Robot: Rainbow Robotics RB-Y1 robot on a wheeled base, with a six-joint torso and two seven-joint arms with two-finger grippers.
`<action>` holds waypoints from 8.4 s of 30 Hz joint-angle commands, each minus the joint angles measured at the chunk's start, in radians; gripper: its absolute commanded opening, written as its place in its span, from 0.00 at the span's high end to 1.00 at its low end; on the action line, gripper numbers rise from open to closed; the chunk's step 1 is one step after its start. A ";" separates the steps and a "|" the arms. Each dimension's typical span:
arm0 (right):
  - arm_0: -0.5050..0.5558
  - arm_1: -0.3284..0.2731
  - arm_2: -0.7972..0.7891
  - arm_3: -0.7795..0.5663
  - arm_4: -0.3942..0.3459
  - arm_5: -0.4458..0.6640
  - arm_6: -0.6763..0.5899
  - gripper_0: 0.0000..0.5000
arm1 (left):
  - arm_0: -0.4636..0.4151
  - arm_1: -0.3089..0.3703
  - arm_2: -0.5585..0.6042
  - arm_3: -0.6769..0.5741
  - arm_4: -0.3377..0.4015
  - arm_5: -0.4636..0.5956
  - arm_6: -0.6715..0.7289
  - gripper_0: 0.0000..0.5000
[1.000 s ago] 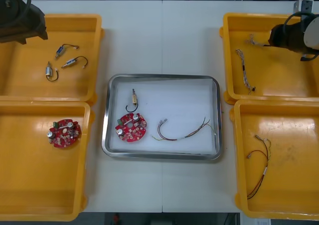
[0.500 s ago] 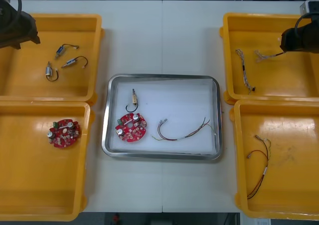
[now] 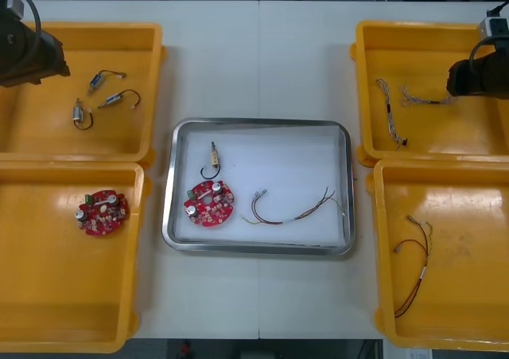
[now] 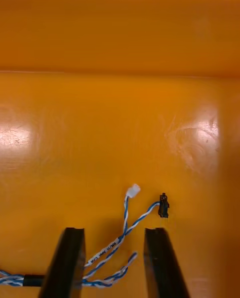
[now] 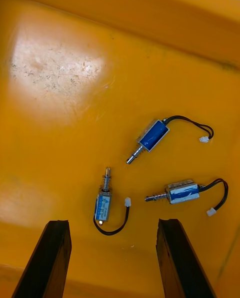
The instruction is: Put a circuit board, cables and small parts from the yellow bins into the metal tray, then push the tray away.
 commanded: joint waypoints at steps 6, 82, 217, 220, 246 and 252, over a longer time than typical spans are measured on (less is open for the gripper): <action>-0.010 -0.075 -0.030 -0.059 -0.007 0.054 0.083 0.00 | 0.041 0.028 -0.076 -0.009 -0.042 -0.099 -0.072 0.00; -0.134 -0.051 0.378 0.021 -0.210 0.117 1.018 0.00 | 0.046 -0.018 -0.312 0.112 -0.053 -0.274 -0.112 0.00; -0.177 -0.016 0.337 0.056 -0.283 0.289 1.018 1.00 | 0.044 0.114 0.221 -0.290 0.094 0.329 -0.135 1.00; -0.175 -0.039 0.306 0.024 -0.277 0.303 1.018 1.00 | 0.044 0.114 0.221 -0.290 0.094 0.329 -0.135 1.00; -0.175 -0.155 -0.053 -0.220 -0.277 0.728 1.018 1.00 | 0.044 0.114 0.221 -0.290 0.094 0.329 -0.135 1.00; -0.171 -0.125 -0.060 -0.368 -0.277 0.807 0.859 1.00 | 0.044 0.114 0.221 -0.290 0.094 0.329 -0.135 1.00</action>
